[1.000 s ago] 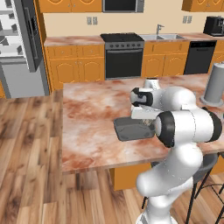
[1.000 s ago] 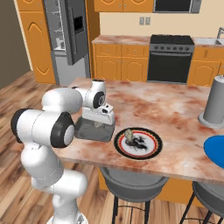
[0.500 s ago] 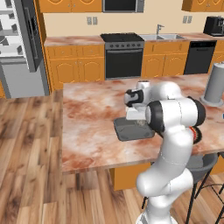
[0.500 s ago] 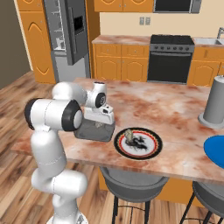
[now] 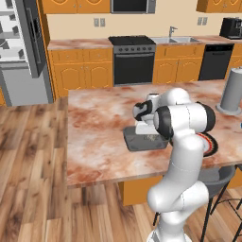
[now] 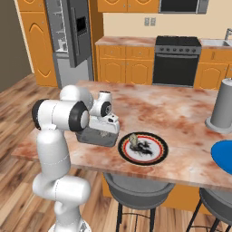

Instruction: Place two dumplings into each of the tupperware containers and then place the containers in the fridge.

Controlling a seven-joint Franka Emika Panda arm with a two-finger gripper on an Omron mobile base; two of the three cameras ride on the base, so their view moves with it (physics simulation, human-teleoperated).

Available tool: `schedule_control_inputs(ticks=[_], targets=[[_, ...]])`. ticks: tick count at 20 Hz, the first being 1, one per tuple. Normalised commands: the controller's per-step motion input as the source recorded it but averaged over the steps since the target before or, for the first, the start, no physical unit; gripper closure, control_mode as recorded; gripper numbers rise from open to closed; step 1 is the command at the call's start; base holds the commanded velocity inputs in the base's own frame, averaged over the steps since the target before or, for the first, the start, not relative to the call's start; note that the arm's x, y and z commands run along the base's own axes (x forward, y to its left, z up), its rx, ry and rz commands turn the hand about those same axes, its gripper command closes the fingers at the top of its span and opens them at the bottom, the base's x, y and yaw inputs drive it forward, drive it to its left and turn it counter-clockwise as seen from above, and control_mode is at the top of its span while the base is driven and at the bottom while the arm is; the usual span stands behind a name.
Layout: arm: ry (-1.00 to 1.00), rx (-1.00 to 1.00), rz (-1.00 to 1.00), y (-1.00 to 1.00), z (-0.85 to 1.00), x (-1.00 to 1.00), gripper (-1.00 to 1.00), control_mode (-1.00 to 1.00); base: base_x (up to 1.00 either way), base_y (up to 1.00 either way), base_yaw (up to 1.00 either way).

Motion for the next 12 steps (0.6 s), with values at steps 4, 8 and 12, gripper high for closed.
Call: schedule_control_inputs(ticks=[4, 8, 12], targets=[[0.0, 0.0, 0.0, 0.0, -0.05, 0.0, -1.0, -1.0, 0.0, 0.0, 0.0], [0.0, 0.0, 0.0, 0.0, 0.0, 0.0, -1.0, -1.0, 0.0, 0.0, 0.0], [0.0, 0.0, 0.0, 0.0, 0.03, 0.0, -1.0, -1.0, 0.0, 0.0, 0.0]])
